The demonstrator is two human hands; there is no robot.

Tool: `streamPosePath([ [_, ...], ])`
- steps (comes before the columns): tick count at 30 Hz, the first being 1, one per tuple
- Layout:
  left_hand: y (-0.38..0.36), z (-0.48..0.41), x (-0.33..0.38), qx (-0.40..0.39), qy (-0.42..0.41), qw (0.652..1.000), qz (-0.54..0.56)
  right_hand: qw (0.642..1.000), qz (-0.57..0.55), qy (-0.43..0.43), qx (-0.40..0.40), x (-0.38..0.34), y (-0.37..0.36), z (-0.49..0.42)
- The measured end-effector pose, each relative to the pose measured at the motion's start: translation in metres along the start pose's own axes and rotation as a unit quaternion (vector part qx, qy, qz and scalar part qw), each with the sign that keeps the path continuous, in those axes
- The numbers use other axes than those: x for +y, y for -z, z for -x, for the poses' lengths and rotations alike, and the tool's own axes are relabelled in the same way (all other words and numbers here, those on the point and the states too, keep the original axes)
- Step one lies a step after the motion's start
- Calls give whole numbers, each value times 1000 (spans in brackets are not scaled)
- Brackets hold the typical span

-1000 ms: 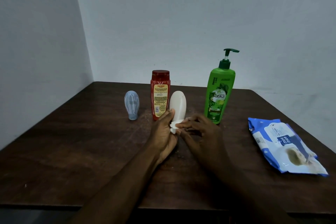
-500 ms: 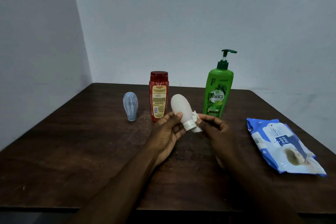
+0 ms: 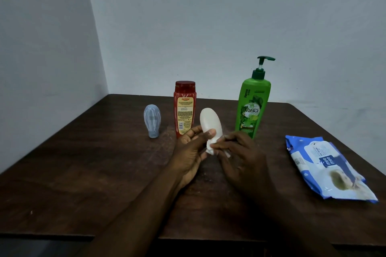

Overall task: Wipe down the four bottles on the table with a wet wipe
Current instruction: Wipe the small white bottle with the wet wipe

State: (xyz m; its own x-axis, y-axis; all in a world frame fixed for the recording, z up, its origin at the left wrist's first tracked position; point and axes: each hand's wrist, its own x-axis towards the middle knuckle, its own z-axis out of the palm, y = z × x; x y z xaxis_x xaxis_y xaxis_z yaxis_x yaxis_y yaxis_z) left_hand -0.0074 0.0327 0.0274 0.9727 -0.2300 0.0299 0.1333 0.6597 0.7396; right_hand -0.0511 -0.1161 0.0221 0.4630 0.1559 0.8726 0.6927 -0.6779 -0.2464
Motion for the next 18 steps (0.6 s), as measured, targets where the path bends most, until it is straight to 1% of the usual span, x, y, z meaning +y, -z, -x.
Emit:
streamPosePath([
  [2, 1, 0, 0, -16, 9, 1000, 14, 999, -17, -27, 14, 4, 1, 0],
  [4, 2, 1, 0, -34, 24, 999, 25, 994, -52, -86, 31, 9, 3, -1],
  [6, 2, 1, 0, -38, 43, 998, 26, 983, -102, -151, 37, 15, 3, -1],
  [8, 4, 1, 0, -31, 65, 997, 35, 963, -173, -203, 33, 18, 3, -1],
  [11, 4, 2, -1, -27, 97, 994, 53, 949, -226, -218, 28, 20, 4, 0],
  [15, 5, 3, 0, -46, 117, 991, 40, 944, -239, -228, 15, 21, 8, -1],
  [18, 5, 3, 1, -69, 125, 989, 28, 933, -258, -249, 13, 21, 9, -2],
])
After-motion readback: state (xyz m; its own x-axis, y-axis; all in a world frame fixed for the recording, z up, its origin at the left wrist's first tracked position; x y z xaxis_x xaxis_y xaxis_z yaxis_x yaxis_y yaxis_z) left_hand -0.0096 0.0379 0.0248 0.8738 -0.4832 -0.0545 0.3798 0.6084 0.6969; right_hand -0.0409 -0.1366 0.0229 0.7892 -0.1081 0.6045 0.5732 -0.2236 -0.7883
